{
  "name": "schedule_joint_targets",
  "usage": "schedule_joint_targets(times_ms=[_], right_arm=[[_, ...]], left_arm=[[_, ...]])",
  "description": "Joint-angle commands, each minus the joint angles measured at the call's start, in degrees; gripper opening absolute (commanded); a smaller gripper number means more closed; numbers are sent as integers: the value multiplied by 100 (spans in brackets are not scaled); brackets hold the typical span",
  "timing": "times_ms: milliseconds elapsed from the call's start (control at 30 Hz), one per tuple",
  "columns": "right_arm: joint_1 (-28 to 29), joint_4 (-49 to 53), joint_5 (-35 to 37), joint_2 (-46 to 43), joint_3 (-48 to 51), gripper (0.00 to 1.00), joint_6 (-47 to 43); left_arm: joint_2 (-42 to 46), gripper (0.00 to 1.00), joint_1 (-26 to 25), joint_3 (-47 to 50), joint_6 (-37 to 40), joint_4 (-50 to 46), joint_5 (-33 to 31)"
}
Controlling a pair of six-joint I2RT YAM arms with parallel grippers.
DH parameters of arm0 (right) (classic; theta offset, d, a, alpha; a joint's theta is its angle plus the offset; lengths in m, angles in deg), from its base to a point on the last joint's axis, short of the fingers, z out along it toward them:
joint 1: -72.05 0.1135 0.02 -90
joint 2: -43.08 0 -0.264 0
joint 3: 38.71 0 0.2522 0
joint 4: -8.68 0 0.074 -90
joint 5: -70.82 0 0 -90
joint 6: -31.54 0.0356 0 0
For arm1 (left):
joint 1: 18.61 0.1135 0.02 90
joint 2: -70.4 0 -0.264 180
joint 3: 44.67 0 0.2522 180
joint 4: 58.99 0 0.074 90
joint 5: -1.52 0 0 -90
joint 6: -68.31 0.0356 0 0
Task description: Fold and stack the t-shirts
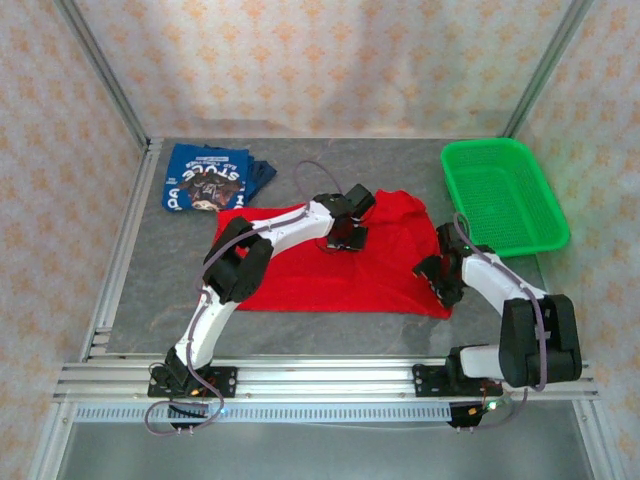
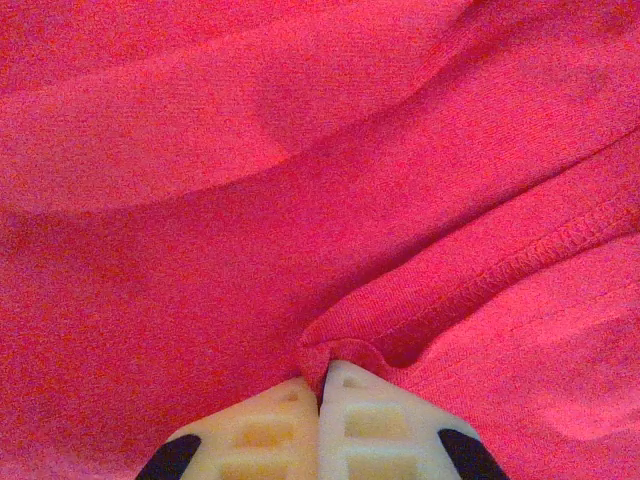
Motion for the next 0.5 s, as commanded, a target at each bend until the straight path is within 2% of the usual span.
schedule_joint_targets(times_ms=[0,133,233,367,467], right_arm=[[-45,-8,256,233,94,82,61],[-47,159,361,87,-32,82,33],[-45,434,515,-174,-224,82,-42],[-45,778,561,-759,-590,84,-243],[-37,403,-13,-1138,-725,87,-463]], left_arm=[[262,9,109,96,-171,51,-331],[512,21,112,136,-262,-27,-573],[1107,46,162,371,-420,46,-878],[2165,68,324,716,-641,-265,-1348],[2836,73,677,1416,-896,-388,-1256]])
